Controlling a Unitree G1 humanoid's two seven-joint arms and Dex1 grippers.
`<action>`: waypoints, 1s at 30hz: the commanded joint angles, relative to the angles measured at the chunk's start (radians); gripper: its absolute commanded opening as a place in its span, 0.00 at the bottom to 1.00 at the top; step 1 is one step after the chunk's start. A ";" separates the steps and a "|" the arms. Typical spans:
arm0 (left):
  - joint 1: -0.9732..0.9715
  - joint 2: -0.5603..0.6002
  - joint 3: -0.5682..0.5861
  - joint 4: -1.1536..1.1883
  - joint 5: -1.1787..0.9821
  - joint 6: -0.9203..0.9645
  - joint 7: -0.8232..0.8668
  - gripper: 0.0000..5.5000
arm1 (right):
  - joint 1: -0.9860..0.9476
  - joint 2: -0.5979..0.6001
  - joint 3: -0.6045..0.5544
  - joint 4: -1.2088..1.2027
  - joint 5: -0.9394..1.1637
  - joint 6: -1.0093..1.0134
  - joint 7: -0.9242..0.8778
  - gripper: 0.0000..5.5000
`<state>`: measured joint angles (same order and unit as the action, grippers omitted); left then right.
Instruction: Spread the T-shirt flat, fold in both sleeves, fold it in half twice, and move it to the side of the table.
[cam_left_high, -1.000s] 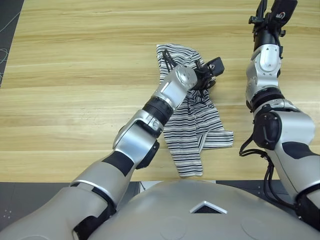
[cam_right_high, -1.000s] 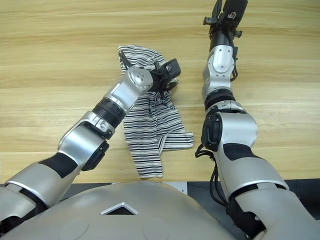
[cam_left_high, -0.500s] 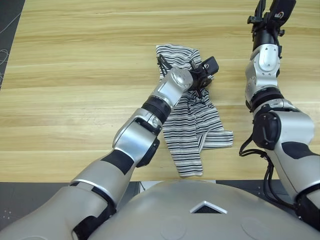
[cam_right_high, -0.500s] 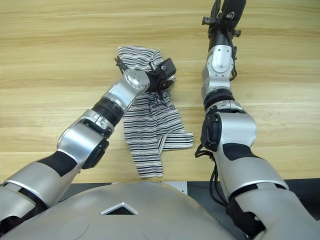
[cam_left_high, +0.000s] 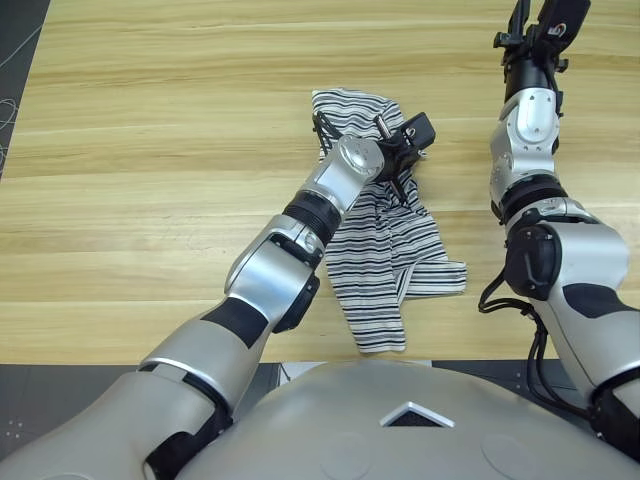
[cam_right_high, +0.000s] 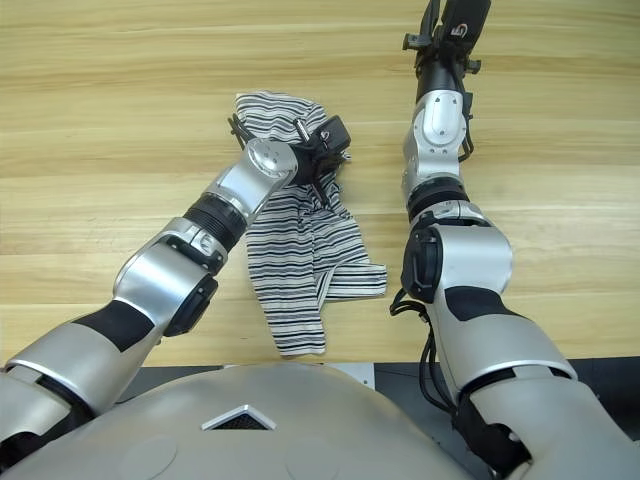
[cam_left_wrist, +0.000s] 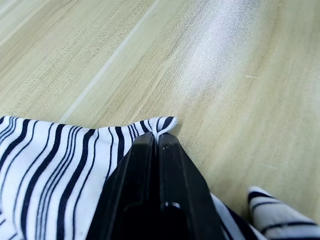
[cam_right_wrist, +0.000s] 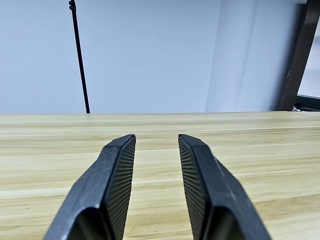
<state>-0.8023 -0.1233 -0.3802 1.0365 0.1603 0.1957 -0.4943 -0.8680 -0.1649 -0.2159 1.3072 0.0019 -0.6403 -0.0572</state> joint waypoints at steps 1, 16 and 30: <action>-0.010 -0.078 -0.007 0.029 0.019 0.016 0.017 0.02 | -0.022 0.005 0.000 -0.004 -0.002 0.016 0.001 0.29; 0.105 0.178 0.123 -0.489 -0.078 0.209 -0.094 0.02 | -0.024 0.006 0.002 -0.003 -0.005 0.022 -0.002 0.29; 0.385 0.565 0.403 -0.927 -0.215 0.349 -0.158 0.02 | -0.018 0.001 0.002 -0.004 -0.008 0.019 -0.004 0.29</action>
<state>-0.4561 0.3942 -0.0213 0.1412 -0.0374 0.5237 -0.6498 -0.8757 -0.1613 -0.2134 1.3063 -0.0034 -0.6271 -0.0587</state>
